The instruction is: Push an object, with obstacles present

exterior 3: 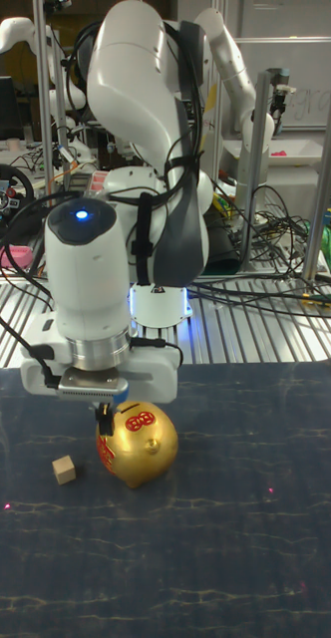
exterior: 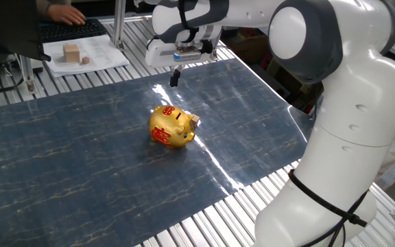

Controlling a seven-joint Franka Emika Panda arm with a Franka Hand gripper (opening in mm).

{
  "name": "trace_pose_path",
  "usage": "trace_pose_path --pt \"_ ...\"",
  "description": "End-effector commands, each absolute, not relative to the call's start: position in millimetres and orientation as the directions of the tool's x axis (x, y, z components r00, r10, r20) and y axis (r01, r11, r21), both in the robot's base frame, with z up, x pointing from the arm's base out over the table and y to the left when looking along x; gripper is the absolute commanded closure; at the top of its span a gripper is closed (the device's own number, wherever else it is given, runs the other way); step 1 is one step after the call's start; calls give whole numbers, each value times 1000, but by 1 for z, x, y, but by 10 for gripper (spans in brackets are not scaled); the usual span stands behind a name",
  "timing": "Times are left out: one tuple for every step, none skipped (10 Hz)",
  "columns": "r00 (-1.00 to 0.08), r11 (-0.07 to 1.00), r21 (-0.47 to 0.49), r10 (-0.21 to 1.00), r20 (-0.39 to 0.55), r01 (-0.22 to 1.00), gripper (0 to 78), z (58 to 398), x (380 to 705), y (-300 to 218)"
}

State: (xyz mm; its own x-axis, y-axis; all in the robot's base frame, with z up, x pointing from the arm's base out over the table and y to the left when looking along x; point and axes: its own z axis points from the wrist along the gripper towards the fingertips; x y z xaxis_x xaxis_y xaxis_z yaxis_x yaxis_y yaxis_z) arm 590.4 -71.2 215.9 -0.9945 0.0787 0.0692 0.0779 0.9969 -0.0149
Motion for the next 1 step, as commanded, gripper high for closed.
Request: trace_pose_path --pt "-995 997 -16 82 65 81 776 218 591 -70"
